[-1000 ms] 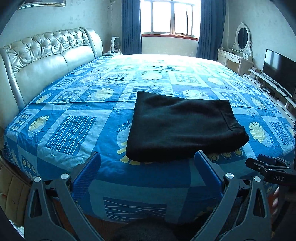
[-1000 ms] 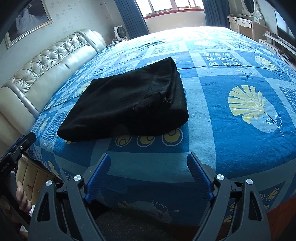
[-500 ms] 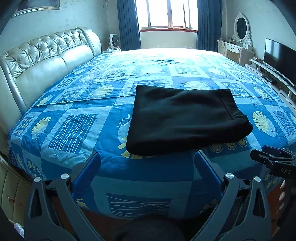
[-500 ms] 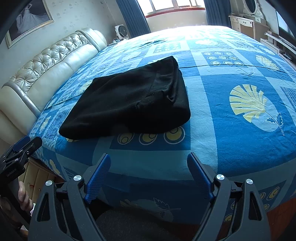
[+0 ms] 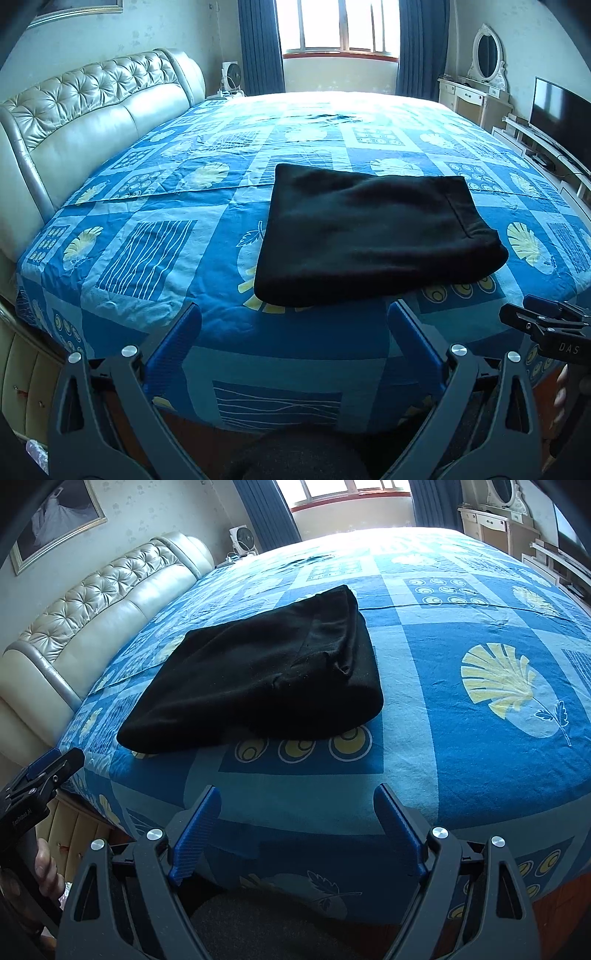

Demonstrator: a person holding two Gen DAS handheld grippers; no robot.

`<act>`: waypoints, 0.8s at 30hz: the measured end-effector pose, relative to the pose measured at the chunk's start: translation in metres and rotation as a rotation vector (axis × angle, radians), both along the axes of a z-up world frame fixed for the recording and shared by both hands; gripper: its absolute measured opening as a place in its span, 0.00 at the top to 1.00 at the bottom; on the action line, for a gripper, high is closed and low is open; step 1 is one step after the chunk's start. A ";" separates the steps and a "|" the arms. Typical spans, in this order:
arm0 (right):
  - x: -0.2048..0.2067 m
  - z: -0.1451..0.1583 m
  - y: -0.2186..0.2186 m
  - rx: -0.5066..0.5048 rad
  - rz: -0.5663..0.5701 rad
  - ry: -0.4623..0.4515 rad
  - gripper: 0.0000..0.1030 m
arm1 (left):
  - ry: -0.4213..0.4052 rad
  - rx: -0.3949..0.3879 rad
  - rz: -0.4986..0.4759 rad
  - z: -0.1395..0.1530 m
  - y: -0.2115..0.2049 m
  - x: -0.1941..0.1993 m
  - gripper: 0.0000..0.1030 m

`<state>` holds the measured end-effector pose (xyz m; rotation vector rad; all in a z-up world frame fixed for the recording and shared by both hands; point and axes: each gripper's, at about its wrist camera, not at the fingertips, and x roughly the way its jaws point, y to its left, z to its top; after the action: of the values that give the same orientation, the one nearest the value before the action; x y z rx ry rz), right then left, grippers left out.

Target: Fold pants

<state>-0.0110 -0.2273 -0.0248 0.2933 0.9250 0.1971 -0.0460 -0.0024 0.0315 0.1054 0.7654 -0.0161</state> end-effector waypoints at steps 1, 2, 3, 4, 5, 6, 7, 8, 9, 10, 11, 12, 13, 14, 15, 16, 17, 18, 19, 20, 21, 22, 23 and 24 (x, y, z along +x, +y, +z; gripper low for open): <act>0.000 0.000 0.000 0.000 0.001 0.001 0.19 | 0.003 0.002 0.000 0.000 0.000 0.000 0.02; 0.000 0.000 0.000 0.001 0.002 0.002 0.19 | 0.005 0.004 0.001 -0.001 0.000 0.000 0.02; 0.000 0.000 0.001 0.002 0.002 0.001 0.19 | 0.007 0.005 -0.001 -0.001 -0.001 0.000 0.02; 0.000 0.000 0.001 0.001 0.002 0.002 0.19 | 0.010 0.004 -0.002 -0.001 -0.001 0.000 0.02; 0.000 0.000 0.001 0.000 0.003 0.002 0.19 | 0.011 0.004 -0.003 -0.001 -0.001 0.000 0.02; 0.000 0.000 0.001 0.001 0.003 0.002 0.19 | 0.012 0.004 -0.003 -0.002 -0.002 0.000 0.02; 0.000 0.000 0.001 0.002 0.002 0.003 0.19 | 0.012 0.004 -0.003 -0.001 -0.002 0.000 0.02; 0.000 0.000 0.001 0.003 0.001 0.003 0.19 | 0.013 0.006 -0.003 -0.002 -0.002 0.000 0.02; 0.000 0.000 0.001 0.004 0.001 0.004 0.19 | 0.013 0.005 -0.003 -0.002 -0.002 0.000 0.02; 0.000 0.000 0.001 0.004 0.001 0.005 0.19 | 0.016 0.005 -0.003 -0.002 -0.002 0.000 0.02; -0.001 0.000 0.001 0.004 0.002 0.005 0.19 | 0.020 0.005 -0.003 -0.003 -0.002 0.000 0.02; 0.000 0.000 0.001 0.005 0.002 0.005 0.19 | 0.023 0.007 -0.003 -0.003 -0.002 0.001 0.02; 0.000 0.000 0.001 0.005 0.002 0.005 0.19 | 0.025 0.008 -0.003 -0.004 -0.003 0.001 0.02; 0.000 0.000 0.001 0.004 0.003 0.005 0.19 | 0.026 0.010 -0.002 -0.005 -0.003 0.001 0.02; 0.000 -0.001 0.001 0.004 0.004 0.006 0.19 | 0.025 0.008 -0.002 -0.004 -0.003 0.001 0.02; 0.000 -0.001 0.001 0.003 0.005 0.006 0.19 | 0.020 0.004 -0.001 -0.004 -0.003 0.001 0.02; 0.000 -0.001 0.001 0.003 0.005 0.007 0.19 | 0.013 -0.002 0.005 -0.004 -0.002 0.000 0.02; 0.000 -0.001 0.002 0.004 0.004 0.008 0.19 | 0.003 -0.013 0.016 -0.004 0.000 -0.002 0.02; 0.000 -0.002 0.001 0.005 0.005 0.010 0.19 | -0.008 -0.029 0.020 -0.003 0.001 -0.004 0.02; 0.000 -0.003 0.001 0.008 0.006 0.012 0.19 | -0.012 -0.040 0.017 -0.001 0.002 -0.004 0.02; -0.001 -0.002 0.001 0.013 0.006 0.015 0.19 | -0.010 -0.042 0.011 0.000 0.002 -0.004 0.02; 0.000 -0.002 0.000 0.022 0.006 0.015 0.19 | -0.009 -0.044 0.004 0.003 0.002 -0.003 0.02; -0.001 0.001 -0.001 0.026 0.006 0.014 0.19 | -0.010 -0.046 0.004 0.006 0.004 0.000 0.02; 0.000 0.004 -0.001 0.029 0.012 0.011 0.19 | -0.010 -0.050 0.006 0.010 0.008 0.004 0.02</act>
<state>-0.0114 -0.2287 -0.0205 0.3156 0.9353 0.2204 -0.0421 0.0052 0.0417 0.0559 0.7552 -0.0288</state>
